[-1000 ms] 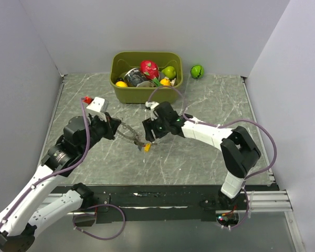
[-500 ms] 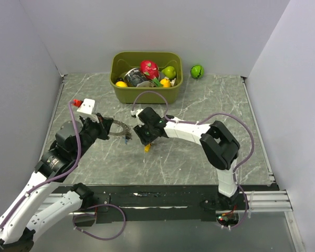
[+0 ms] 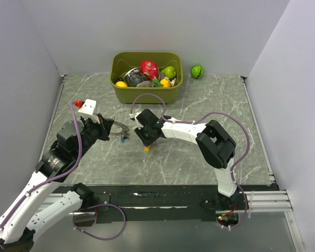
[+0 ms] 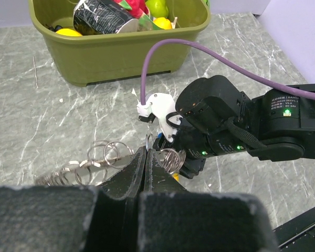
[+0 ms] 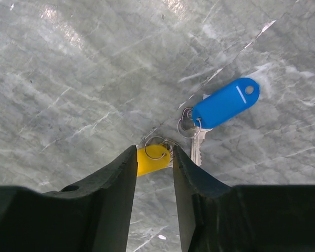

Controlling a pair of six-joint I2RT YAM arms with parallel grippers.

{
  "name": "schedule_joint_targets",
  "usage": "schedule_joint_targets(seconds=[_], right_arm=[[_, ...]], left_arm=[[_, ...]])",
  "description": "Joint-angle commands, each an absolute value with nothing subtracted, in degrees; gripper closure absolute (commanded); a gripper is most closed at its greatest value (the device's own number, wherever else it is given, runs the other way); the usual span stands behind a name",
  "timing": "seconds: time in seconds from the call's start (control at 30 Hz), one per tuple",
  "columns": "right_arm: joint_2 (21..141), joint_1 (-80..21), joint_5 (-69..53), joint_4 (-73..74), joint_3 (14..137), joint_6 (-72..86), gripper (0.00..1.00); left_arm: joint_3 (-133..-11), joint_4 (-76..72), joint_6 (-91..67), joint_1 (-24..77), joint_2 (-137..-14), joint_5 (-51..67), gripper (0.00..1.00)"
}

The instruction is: Put the keys on the keyring

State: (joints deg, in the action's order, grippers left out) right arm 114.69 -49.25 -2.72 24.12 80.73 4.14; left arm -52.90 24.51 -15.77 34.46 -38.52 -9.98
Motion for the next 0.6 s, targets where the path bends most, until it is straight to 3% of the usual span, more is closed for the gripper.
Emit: schedule_joint_targets(seconds=[0.0, 0.57], right_arm=[[115.8, -49.8, -3.6, 25.0, 83.4, 3.1, 0.6], [119.2, -50.3, -2.7, 25.8, 85.1, 3.2, 0.62]], left_arm=[[-53.9, 21.4, -15.6, 34.3, -38.4, -9.9, 0.99], [-53.8, 21.4, -15.4, 34.3, -38.6, -9.4, 0.99]])
